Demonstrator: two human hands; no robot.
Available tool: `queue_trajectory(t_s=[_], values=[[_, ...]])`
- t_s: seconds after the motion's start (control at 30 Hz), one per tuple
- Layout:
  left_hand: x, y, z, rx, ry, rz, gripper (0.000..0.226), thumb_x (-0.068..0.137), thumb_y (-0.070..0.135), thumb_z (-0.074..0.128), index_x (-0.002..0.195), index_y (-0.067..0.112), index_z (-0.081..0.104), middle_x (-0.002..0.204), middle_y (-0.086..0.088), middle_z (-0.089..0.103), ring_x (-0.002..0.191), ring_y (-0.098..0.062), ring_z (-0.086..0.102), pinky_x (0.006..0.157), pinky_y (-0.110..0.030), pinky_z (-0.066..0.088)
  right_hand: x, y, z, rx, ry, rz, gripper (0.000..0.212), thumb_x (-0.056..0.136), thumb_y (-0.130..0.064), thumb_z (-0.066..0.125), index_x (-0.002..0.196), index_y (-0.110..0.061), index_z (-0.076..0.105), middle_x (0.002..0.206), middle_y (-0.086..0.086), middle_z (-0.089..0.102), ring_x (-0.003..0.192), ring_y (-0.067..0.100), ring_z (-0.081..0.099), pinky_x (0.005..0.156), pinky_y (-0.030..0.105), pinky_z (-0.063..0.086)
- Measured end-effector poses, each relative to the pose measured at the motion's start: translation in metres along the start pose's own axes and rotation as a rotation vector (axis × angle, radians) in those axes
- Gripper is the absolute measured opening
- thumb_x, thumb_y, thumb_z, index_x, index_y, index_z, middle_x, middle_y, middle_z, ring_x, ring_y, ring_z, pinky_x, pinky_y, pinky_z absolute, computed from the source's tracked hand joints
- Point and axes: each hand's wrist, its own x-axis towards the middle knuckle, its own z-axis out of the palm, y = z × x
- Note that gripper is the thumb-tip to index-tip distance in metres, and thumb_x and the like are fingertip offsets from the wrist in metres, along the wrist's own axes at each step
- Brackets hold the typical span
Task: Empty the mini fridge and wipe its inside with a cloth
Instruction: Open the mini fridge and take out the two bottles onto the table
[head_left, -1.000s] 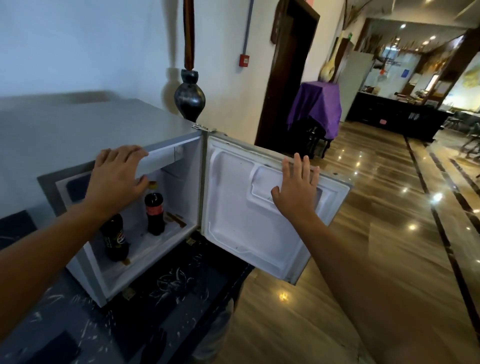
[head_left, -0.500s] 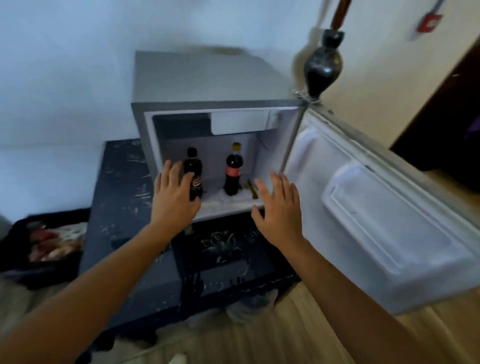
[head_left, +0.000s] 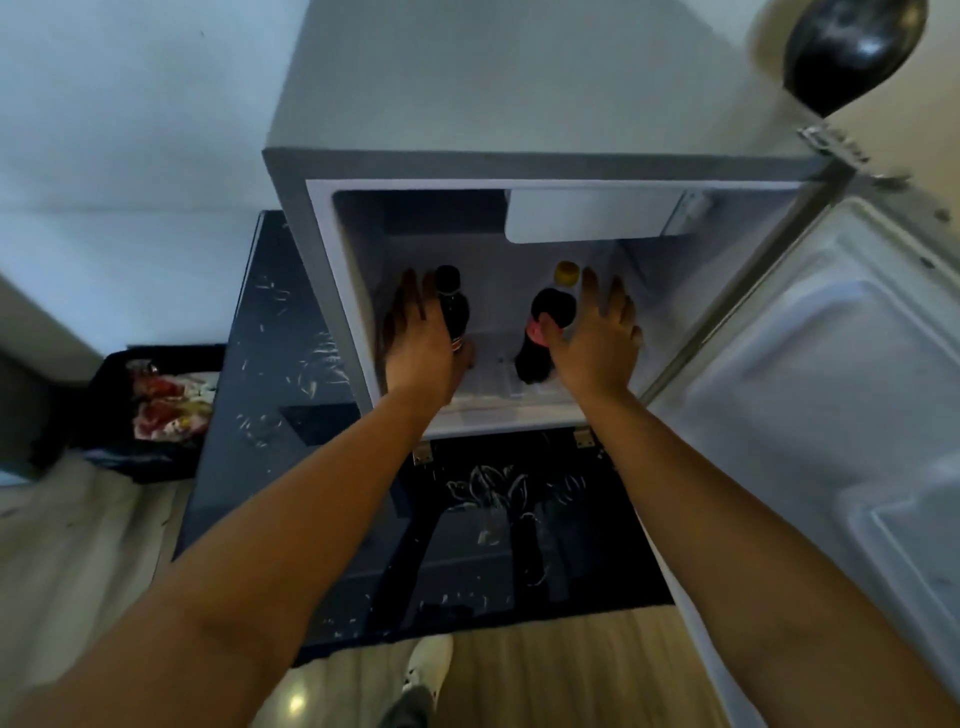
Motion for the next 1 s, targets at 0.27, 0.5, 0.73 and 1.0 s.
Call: queue_trajectory(t_s=[0.27, 0.5, 0.73, 1.0], values=[[0.024, -0.006, 0.021, -0.215, 0.057, -0.062, 0.081, 0.086, 0.034, 0.065, 0.154, 0.016, 0.025, 0.148, -0.016, 0.041, 0.132, -0.037, 0.045, 0.109, -0.044, 0.039, 0.014, -0.004, 0.036, 0.181, 0.049, 0.089, 0.079, 0.08, -0.056, 0.068, 0.144, -0.014, 0.05, 0.152, 0.024, 0.044, 0.134, 0.045, 0.048, 0.096, 0.057, 0.05], [0.022, -0.007, 0.024, -0.349, 0.061, -0.07, 0.074, 0.086, 0.028, 0.066, 0.149, 0.021, 0.028, 0.144, -0.013, 0.037, 0.127, -0.033, 0.046, 0.102, -0.038, 0.041, 0.008, -0.004, 0.041, 0.386, 0.053, 0.091, 0.076, 0.079, -0.037, 0.081, 0.144, -0.014, 0.048, 0.135, 0.016, 0.062, 0.116, 0.038, 0.064, 0.091, 0.047, 0.058], [0.003, -0.013, 0.023, -0.413, 0.043, -0.042, 0.069, 0.082, 0.031, 0.071, 0.142, 0.026, 0.035, 0.141, -0.008, 0.04, 0.122, -0.029, 0.052, 0.095, -0.028, 0.041, -0.004, -0.01, 0.027, 0.44, -0.054, 0.089, 0.072, 0.079, -0.035, 0.082, 0.14, -0.023, 0.046, 0.128, 0.01, 0.067, 0.114, 0.035, 0.065, 0.091, 0.044, 0.057], [-0.042, -0.009, -0.003, -0.42, 0.008, 0.099, 0.074, 0.08, 0.031, 0.078, 0.141, 0.014, 0.041, 0.137, -0.011, 0.049, 0.122, -0.029, 0.053, 0.097, -0.03, 0.043, -0.05, -0.007, -0.03, 0.41, -0.016, 0.01, 0.067, 0.073, -0.048, 0.085, 0.13, -0.03, 0.054, 0.12, -0.001, 0.072, 0.108, 0.024, 0.068, 0.085, 0.034, 0.055]])
